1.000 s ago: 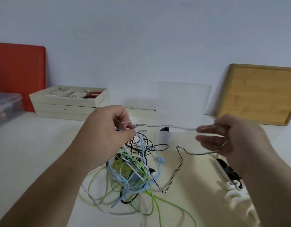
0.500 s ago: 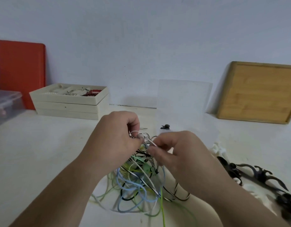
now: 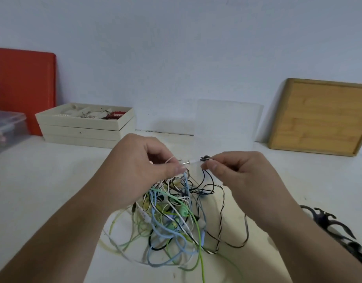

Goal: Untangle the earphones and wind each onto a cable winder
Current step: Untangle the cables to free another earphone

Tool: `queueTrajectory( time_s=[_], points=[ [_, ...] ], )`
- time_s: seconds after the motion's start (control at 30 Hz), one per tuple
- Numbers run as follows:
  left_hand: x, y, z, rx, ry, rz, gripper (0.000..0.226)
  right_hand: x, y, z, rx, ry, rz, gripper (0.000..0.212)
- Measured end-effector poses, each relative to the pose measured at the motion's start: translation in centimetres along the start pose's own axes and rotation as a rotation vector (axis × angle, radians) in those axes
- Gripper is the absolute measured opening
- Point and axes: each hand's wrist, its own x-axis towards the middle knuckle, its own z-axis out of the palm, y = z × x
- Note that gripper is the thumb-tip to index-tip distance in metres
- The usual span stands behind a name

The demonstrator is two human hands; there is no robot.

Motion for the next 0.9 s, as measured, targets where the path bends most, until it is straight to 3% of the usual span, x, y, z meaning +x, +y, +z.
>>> queueTrajectory(
  time_s=[0.1,0.27,0.37,0.47,0.57,0.67,0.73,0.77,0.83,0.9],
  points=[
    [0.1,-0.3,-0.3,-0.046,-0.014,-0.095,0.013,-0.1,-0.6,-0.5,0.059,0.016,0.012,0.015],
    [0.5,-2.0,-0.5,-0.102,0.088,-0.327,0.043,0.1,-1.0,-3.5,0.288,0.239,0.083,0.031],
    [0.8,-2.3,-0.8,-0.09,0.219,-0.368,0.045,0.4,-0.1,-6.2,-0.115,0.409,0.16,0.032],
    [0.7,-2.1,-1.2,0.104,0.278,-0.343,0.04,0.7,0.9,-7.5,-0.584,0.2,0.369,0.02],
    [0.7,-2.7,-2.0,0.402,0.262,-0.34,0.026,0.6,1.4,-6.9,-0.848,-0.08,0.485,0.008],
    [0.4,-2.8,-1.9,0.65,0.246,-0.345,0.021,0.4,1.8,-5.9,-1.014,0.004,0.363,0.02],
    [0.4,-2.5,-1.6,0.739,0.378,-0.206,0.03,0.4,1.3,-4.9,-0.852,0.092,0.145,0.022],
    [0.4,-2.2,-1.4,0.727,0.448,-0.071,0.032,0.3,0.9,-4.2,-0.68,0.049,0.054,0.022],
    [0.1,-0.7,-0.8,0.589,0.464,0.205,0.029,-0.5,-0.3,-2.4,-0.501,-0.221,-0.059,0.03],
    [-0.3,0.9,0.1,0.347,0.301,0.323,0.028,-1.3,0.0,-0.7,-0.557,-0.492,-0.126,0.034]
  ],
)
